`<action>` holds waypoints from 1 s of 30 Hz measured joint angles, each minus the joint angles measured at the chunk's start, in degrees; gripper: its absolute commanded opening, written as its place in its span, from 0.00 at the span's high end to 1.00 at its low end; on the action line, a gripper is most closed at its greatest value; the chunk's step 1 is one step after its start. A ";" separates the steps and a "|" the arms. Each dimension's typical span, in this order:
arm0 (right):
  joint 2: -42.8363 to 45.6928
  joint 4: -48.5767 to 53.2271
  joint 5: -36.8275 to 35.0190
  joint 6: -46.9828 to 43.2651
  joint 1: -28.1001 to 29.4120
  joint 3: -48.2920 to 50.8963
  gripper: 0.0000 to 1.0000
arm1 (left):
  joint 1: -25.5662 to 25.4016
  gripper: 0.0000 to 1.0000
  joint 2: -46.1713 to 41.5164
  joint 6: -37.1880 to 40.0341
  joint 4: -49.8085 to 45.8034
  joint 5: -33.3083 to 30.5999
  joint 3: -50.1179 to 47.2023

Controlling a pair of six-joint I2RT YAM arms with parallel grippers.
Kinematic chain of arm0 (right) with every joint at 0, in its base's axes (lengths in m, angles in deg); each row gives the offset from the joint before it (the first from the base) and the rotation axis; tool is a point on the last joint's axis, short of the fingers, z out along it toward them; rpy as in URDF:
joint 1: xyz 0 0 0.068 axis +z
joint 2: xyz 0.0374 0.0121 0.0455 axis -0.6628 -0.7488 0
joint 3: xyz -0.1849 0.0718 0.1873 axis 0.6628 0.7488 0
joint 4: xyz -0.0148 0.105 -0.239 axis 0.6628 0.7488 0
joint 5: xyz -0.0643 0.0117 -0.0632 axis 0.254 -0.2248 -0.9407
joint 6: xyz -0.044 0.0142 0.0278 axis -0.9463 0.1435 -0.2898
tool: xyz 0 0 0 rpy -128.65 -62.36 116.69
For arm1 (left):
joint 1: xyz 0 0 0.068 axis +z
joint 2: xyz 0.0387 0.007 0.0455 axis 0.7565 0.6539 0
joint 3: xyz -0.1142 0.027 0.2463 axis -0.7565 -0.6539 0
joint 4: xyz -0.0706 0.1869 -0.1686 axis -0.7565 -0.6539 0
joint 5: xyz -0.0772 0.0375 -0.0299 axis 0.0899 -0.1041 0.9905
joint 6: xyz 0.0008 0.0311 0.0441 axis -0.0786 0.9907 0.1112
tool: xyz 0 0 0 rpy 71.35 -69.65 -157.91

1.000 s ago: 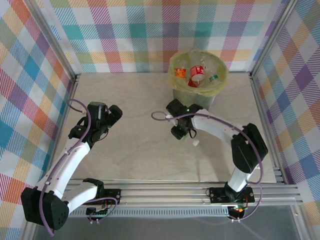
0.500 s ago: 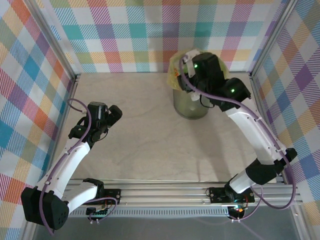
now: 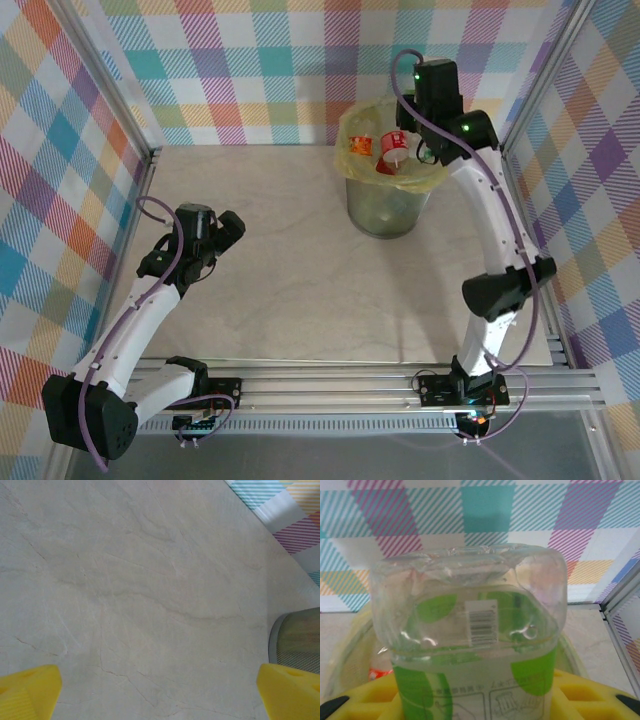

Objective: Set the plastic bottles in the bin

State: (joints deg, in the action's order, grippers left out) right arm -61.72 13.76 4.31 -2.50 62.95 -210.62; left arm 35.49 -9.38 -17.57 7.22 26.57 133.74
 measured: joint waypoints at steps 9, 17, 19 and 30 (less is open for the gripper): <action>-8.26 6.29 0.26 5.16 -3.41 -5.73 0.46 | 0.00 0.00 0.00 0.72 0.02 0.94 0.00; -7.37 7.37 0.09 9.33 -4.11 0.98 0.23 | 0.00 0.00 0.00 0.74 0.04 1.31 0.00; -6.99 7.08 -0.20 10.10 -4.11 2.27 0.16 | 0.00 0.00 0.00 0.76 0.04 1.51 0.00; -4.24 7.08 -1.11 7.93 -4.04 2.49 0.08 | 0.00 0.00 0.37 0.74 0.09 2.51 0.00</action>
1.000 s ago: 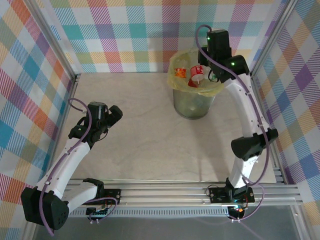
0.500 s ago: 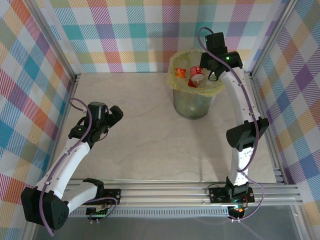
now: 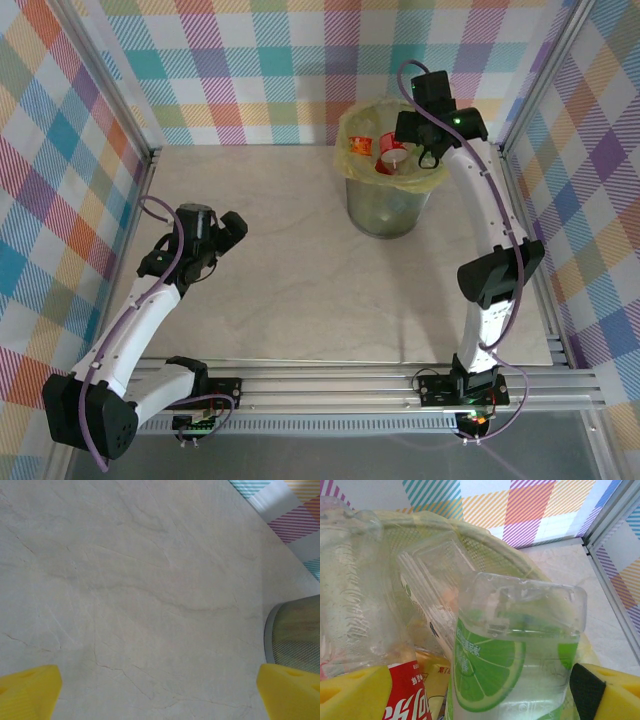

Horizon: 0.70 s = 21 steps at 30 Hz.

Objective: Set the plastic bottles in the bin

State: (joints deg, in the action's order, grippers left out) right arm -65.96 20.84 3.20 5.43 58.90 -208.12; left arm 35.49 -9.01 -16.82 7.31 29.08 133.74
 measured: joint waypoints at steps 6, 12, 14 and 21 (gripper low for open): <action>-0.04 -0.26 -0.09 -1.81 0.00 -2.97 0.18 | 0.00 0.00 0.26 0.00 0.00 0.07 0.00; -0.63 -0.70 -1.68 -2.99 -0.26 -6.29 0.21 | 0.00 0.00 0.26 0.00 0.00 0.07 0.00; -1.77 -0.61 -1.92 -3.10 -0.61 -7.43 0.24 | 0.00 0.00 0.26 0.00 0.00 0.07 0.00; -4.66 -0.28 -1.88 -3.48 -2.03 -7.98 0.34 | 0.00 0.00 0.28 0.00 0.02 0.09 0.00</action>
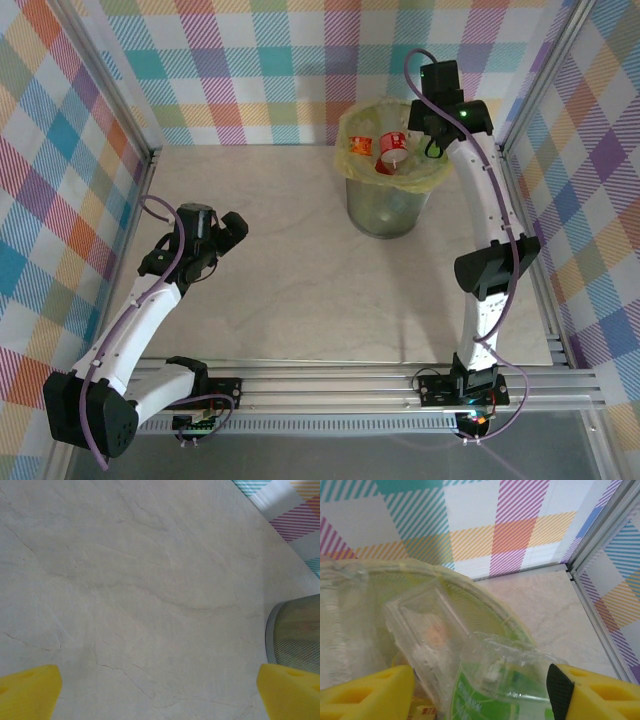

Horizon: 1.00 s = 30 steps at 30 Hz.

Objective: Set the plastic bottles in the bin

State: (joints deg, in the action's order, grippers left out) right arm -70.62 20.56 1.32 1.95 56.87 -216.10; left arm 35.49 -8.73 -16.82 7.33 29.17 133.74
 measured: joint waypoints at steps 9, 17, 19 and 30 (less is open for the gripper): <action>1.99 -3.82 0.87 0.00 -0.37 9.20 0.38 | 0.00 0.00 0.00 0.00 0.00 0.39 0.00; 3.65 -5.62 2.34 0.68 -0.42 12.50 0.33 | 0.00 0.00 0.00 0.00 -0.02 0.39 0.00; 3.78 -5.33 2.75 0.59 -0.42 12.50 0.31 | 0.00 0.00 0.00 0.00 -0.02 0.37 0.00; 8.74 -3.74 4.04 -0.81 -0.33 12.50 0.06 | 0.00 0.00 0.00 0.00 0.35 0.39 0.00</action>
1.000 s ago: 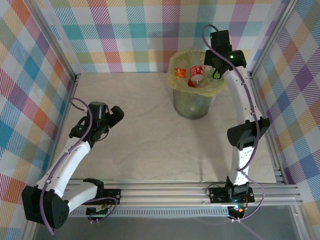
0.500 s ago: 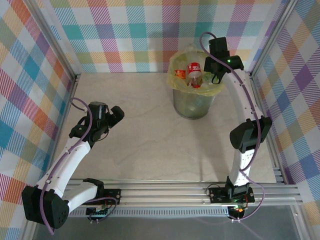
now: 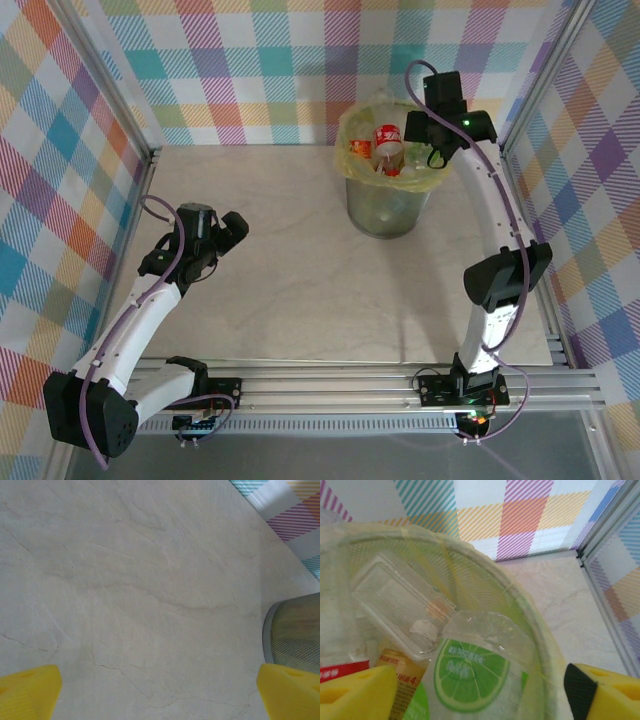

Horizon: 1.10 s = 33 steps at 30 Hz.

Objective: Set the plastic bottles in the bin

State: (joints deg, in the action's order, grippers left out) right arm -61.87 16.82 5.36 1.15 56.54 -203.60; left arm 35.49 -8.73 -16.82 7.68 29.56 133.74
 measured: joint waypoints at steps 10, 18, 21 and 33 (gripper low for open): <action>14.82 -0.17 3.17 0.07 0.00 10.80 0.00 | 0.00 0.00 -0.28 0.35 0.00 -0.04 0.00; 38.40 -6.69 7.96 2.25 0.04 43.19 0.00 | 0.00 0.00 -6.49 2.89 0.20 -0.57 -0.72; 46.16 -8.57 10.03 3.85 0.04 53.88 0.00 | 0.00 0.00 -9.68 4.11 0.26 -1.68 -2.08; 56.61 -16.76 8.46 6.58 0.04 79.91 0.00 | 0.00 0.00 -19.93 11.67 5.53 -11.19 -15.37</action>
State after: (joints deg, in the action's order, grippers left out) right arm -5.26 0.05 13.82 7.72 56.58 -123.69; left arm 35.49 -28.66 -5.15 13.21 18.37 118.37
